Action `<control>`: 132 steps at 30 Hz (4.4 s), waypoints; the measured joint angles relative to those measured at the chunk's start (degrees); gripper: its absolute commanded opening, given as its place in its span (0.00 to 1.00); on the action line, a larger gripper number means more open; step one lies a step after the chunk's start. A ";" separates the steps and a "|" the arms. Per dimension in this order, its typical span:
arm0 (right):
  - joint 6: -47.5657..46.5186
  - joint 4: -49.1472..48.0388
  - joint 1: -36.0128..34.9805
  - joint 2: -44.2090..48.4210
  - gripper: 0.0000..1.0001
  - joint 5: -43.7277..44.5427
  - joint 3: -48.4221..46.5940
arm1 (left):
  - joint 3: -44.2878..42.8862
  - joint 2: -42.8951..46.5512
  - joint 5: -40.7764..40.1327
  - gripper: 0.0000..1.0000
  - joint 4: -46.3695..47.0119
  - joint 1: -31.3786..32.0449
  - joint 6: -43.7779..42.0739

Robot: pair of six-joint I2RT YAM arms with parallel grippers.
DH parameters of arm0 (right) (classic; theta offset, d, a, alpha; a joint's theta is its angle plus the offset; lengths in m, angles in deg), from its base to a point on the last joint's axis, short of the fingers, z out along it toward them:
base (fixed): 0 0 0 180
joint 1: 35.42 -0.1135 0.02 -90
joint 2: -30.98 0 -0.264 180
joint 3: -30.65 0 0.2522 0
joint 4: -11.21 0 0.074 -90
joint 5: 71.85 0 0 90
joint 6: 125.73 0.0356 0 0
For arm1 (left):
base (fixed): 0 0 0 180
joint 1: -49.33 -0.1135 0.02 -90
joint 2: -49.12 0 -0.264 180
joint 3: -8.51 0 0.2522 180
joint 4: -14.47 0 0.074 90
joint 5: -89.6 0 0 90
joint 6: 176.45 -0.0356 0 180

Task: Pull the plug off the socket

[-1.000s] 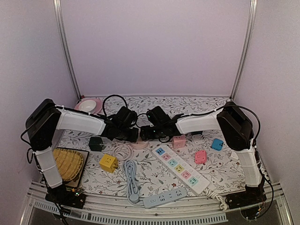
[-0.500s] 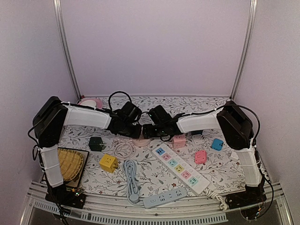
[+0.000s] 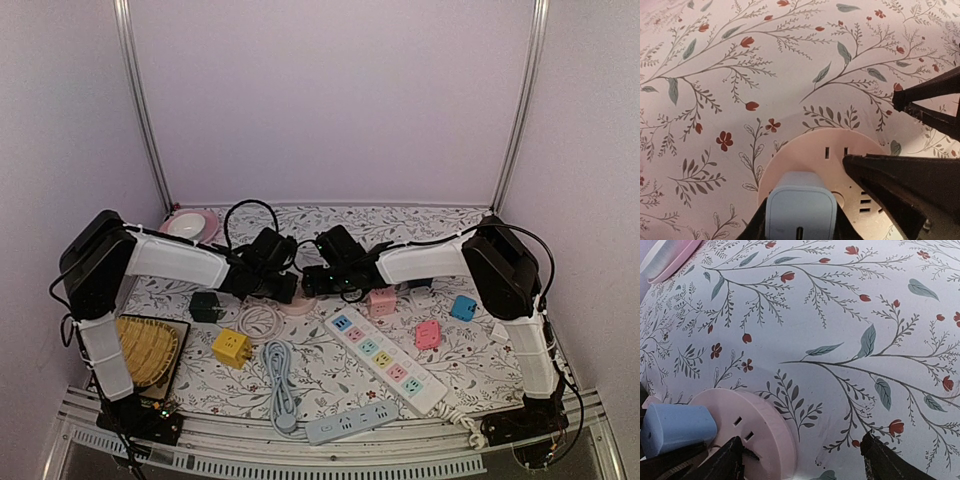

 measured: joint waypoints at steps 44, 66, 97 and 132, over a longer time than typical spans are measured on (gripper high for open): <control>-1.27 1.92 0.07 3.54 0.81 0.02 3.34 | -0.46 6.49 10.75 0.00 0.52 -9.66 5.22; -2.84 -0.04 0.17 33.51 0.83 -1.20 26.88 | 6.14 2.73 20.59 0.68 5.60 -16.98 9.07; -7.87 0.48 8.59 61.83 0.86 20.11 51.89 | 19.98 30.32 6.62 0.88 8.00 -15.69 5.01; -31.41 -82.47 43.63 45.48 0.99 13.73 80.00 | 32.81 36.79 -27.47 0.97 23.76 -16.44 -2.84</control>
